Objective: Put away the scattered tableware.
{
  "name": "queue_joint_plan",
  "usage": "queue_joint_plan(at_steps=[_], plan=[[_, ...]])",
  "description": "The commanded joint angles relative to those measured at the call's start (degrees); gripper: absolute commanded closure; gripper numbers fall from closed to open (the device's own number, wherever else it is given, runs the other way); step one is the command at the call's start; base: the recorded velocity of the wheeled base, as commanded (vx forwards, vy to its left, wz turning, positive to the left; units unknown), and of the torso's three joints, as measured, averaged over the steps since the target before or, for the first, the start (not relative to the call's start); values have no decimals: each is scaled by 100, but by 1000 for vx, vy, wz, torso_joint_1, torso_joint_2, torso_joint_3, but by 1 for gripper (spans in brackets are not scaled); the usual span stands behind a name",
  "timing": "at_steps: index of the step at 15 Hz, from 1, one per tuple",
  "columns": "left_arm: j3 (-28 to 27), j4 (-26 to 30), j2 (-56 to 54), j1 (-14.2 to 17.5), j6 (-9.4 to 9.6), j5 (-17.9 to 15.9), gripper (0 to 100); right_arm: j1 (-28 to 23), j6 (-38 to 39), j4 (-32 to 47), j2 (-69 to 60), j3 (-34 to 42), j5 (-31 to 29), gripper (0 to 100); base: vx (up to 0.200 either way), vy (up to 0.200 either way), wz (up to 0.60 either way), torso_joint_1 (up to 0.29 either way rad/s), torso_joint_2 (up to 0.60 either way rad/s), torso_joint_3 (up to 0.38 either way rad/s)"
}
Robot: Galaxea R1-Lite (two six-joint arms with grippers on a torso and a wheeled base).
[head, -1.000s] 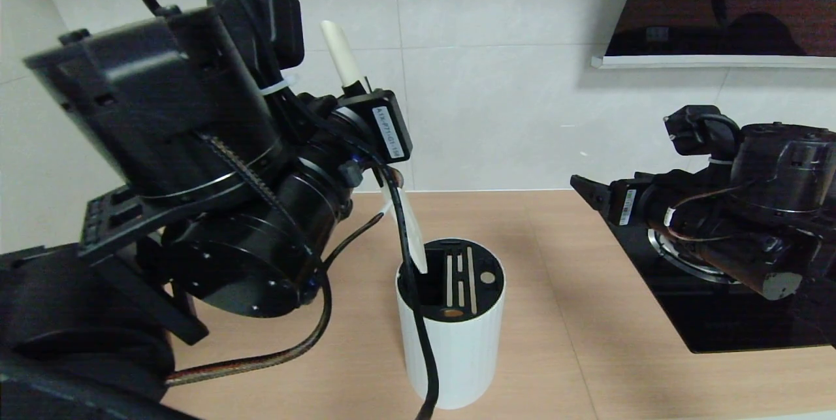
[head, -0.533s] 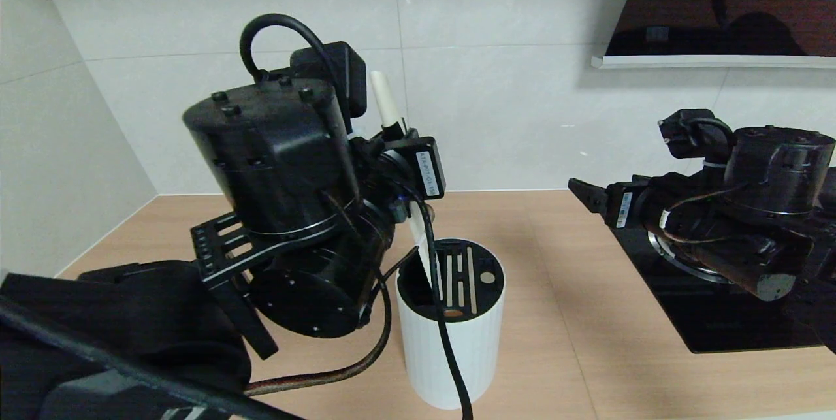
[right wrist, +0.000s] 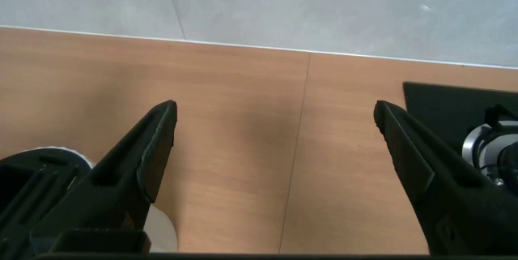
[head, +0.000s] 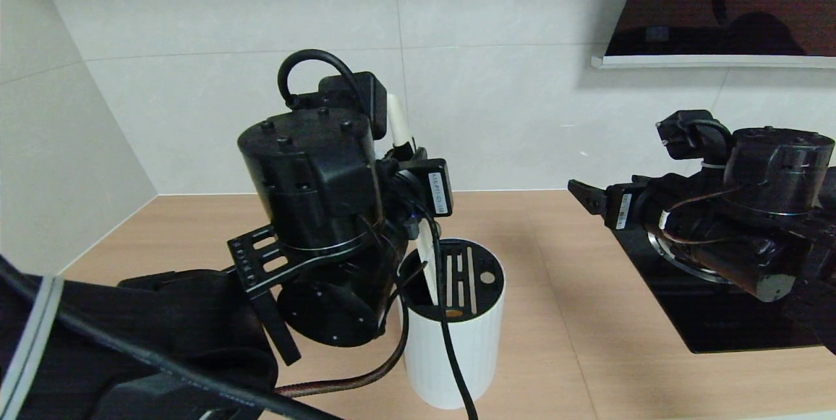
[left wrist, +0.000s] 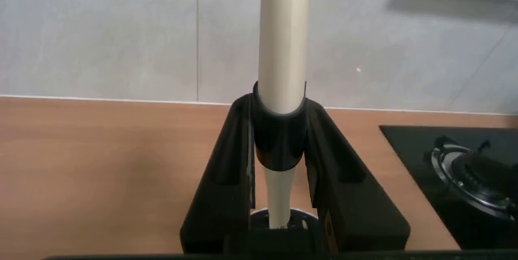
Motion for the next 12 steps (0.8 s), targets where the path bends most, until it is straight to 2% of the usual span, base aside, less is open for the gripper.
queue_joint_plan(at_steps=[1,4,6,12], plan=[[81,-4,187,0,-4,3,100,5,-9,-2,8,8,3,0,0,0,0,0,0,0],[222,-4,459,-79,-21,3,100,5,-18,-2,43,8,-6,0,0,0,0,0,0,0],[380,4,565,-141,-109,-14,100,5,-18,-2,43,8,-6,0,0,0,0,0,0,0],[556,13,793,-229,-109,-129,100,31,-18,-2,43,26,-6,0,0,0,0,0,0,0]])
